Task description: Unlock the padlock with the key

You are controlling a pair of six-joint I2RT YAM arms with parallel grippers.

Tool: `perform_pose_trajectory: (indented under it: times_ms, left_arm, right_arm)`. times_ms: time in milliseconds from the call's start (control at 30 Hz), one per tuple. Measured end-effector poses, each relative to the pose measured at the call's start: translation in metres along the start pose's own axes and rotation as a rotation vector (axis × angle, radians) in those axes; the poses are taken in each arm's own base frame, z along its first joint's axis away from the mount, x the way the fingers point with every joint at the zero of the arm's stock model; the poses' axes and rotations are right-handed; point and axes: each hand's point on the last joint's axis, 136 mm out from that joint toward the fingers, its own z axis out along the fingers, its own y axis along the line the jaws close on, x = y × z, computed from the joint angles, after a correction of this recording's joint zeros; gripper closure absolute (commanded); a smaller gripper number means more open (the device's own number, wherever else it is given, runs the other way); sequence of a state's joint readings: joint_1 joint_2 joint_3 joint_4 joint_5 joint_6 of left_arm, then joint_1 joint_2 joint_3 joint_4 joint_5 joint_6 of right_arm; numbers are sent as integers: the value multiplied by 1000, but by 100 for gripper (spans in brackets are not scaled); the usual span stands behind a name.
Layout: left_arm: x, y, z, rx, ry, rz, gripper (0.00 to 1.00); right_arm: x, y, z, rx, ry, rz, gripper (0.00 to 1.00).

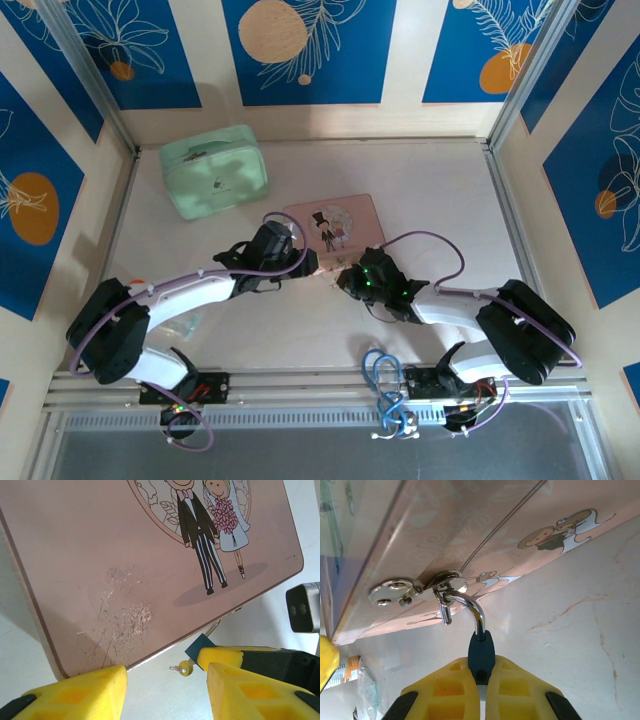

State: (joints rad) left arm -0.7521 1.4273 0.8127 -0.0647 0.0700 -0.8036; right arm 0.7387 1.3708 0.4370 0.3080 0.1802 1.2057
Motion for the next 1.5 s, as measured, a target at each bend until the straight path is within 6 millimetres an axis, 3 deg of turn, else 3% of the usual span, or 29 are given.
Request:
perform_pose_trajectory:
  times_ms: [433, 833, 1500]
  left_arm:
    - [-11, 9, -22, -47, -50, -20, 49]
    - [5, 30, 2, -121, 17, -30, 51]
    - [4, 32, 3, -120, 10, -33, 50]
  right_arm:
    - [0, 1, 0, -4, -1, -2, 100]
    - [1, -1, 0, 1, -3, -4, 100]
    - [-3, -3, -2, 2, -11, 3, 100]
